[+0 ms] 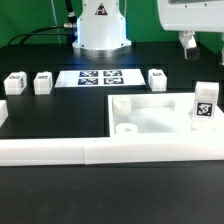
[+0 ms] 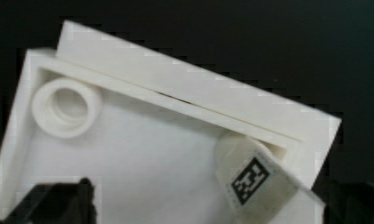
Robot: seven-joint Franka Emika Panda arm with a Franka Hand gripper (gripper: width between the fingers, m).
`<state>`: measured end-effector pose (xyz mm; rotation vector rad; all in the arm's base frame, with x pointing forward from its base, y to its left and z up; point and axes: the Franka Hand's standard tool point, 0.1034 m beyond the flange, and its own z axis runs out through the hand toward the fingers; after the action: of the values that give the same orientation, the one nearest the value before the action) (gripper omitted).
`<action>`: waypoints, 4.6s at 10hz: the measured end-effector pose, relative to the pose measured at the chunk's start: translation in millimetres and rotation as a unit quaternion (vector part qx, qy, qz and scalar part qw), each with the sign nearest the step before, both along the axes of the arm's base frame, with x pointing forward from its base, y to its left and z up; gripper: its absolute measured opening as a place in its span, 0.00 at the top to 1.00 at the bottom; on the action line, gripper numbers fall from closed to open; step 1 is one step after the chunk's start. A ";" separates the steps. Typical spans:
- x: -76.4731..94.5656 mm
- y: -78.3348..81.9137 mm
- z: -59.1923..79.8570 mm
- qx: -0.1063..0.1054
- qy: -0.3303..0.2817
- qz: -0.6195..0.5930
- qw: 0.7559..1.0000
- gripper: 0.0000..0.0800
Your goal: Assemble square table
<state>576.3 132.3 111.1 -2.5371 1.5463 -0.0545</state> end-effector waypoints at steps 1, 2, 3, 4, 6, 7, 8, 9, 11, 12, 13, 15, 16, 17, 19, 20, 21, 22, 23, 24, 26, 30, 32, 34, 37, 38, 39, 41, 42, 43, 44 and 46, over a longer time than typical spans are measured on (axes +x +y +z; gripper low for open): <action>-9.3 -5.3 -8.0 -0.012 -0.011 0.053 0.998 0.19; -25.8 -11.4 -17.6 -0.022 -0.006 0.109 0.994 0.19; -36.6 -18.5 -24.7 -0.028 -0.002 0.155 0.988 0.19; -53.9 -29.8 -37.8 -0.036 -0.001 0.201 0.979 0.19; -84.4 -20.6 -53.3 -0.053 0.012 0.281 0.958 0.19; -82.1 -20.2 -52.0 -0.058 0.006 0.329 0.942 0.19; -80.8 -24.4 -51.9 -0.059 0.004 0.341 0.938 0.19; -81.3 -24.6 -52.3 -0.064 0.001 0.381 0.922 0.19; -81.0 -26.2 -52.3 -0.070 -0.005 0.446 0.892 0.19; -84.6 -25.9 -54.3 -0.071 -0.003 0.463 0.883 0.19; -125.1 -17.3 -71.5 -0.080 0.029 0.523 0.848 0.19; -133.0 -19.1 -74.0 -0.070 0.050 0.547 0.833 0.19; -134.1 -19.4 -74.9 -0.070 0.052 0.548 0.832 0.19; -147.1 -19.0 -74.4 -0.023 0.123 0.547 0.828 0.19; -163.8 -28.1 -78.1 0.059 0.256 0.528 0.808 0.19; -177.3 -33.1 -78.6 0.090 0.306 0.512 0.798 0.19; -181.3 -33.1 -82.4 0.111 0.340 0.501 0.788 0.19; -182.7 -34.8 -88.2 0.124 0.365 0.495 0.779 0.19; -185.2 -37.9 -86.9 0.144 0.397 0.485 0.765 0.19; -184.8 -40.9 -88.4 0.159 0.423 0.476 0.755 0.19; -182.9 -40.1 -92.3 0.155 0.423 0.467 0.761 0.19; -204.1 -23.6 -104.5 0.152 0.445 0.432 0.770 0.19; -205.4 -28.5 -105.4 0.152 0.447 0.427 0.772 0.19; -205.0 -29.7 -105.7 0.153 0.446 0.425 0.773 0.36; -205.0 -31.0 -103.6 0.156 0.447 0.423 0.772 0.63; -204.9 -31.6 -103.6 0.156 0.447 0.423 0.773 0.63; -204.8 -32.1 -103.6 0.156 0.447 0.422 0.773 0.63; -203.1 -34.7 -101.2 0.158 0.447 0.422 0.773 0.63; -188.7 -47.1 -73.1 0.168 0.457 0.426 0.762 0.63; -165.4 -65.7 -47.3 0.168 0.442 0.429 0.769 0.63; -156.7 -77.5 -29.8 0.162 0.428 0.428 0.780 0.63; -156.1 -86.3 -27.2 0.150 0.426 0.429 0.782 0.63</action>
Offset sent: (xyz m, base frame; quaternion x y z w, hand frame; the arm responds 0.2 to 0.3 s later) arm -0.0669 -0.0108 -0.0369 0.0180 -0.0736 -0.1552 0.9850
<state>420.2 46.1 83.9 -2.8078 0.2521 1.4699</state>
